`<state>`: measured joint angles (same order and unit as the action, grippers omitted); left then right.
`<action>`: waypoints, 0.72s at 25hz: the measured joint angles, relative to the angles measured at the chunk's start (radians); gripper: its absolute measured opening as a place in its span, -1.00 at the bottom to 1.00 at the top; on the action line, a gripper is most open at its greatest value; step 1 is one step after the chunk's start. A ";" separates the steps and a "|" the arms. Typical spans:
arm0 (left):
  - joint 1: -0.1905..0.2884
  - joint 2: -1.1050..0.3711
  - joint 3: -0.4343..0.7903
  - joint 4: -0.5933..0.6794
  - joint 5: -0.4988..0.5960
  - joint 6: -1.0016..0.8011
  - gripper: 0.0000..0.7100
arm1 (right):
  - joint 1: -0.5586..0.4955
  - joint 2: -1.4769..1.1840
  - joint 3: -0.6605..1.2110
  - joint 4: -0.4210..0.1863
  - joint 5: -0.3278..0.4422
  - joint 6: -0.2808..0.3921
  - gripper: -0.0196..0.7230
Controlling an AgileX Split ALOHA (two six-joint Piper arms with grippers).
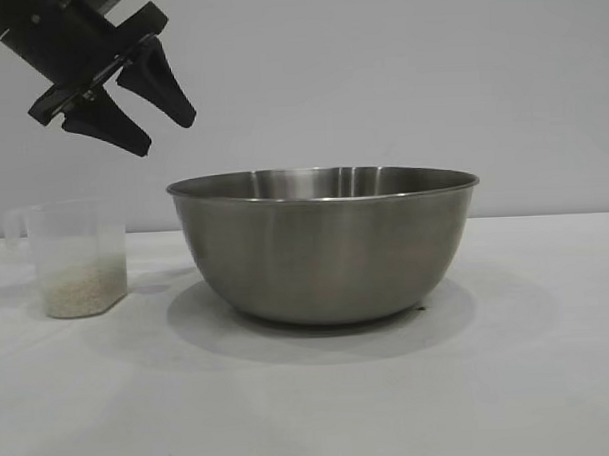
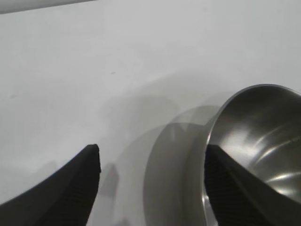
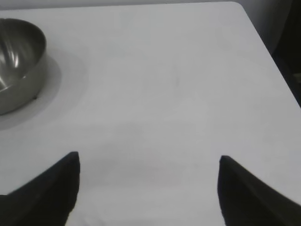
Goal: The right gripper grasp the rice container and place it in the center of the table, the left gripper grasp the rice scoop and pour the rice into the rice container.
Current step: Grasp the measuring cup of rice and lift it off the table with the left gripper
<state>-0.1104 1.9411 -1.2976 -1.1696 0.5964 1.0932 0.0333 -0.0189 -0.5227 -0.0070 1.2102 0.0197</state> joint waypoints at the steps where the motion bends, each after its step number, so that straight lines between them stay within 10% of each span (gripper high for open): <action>1: 0.000 0.000 0.000 0.000 0.000 0.000 0.25 | 0.000 0.000 0.005 0.000 -0.012 0.000 0.45; 18: 0.000 0.000 0.000 -0.004 0.000 0.029 0.25 | 0.000 0.000 0.033 -0.002 -0.066 -0.004 0.45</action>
<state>-0.1104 1.9411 -1.2976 -1.1740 0.5964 1.1219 0.0333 -0.0189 -0.4898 -0.0088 1.1443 0.0160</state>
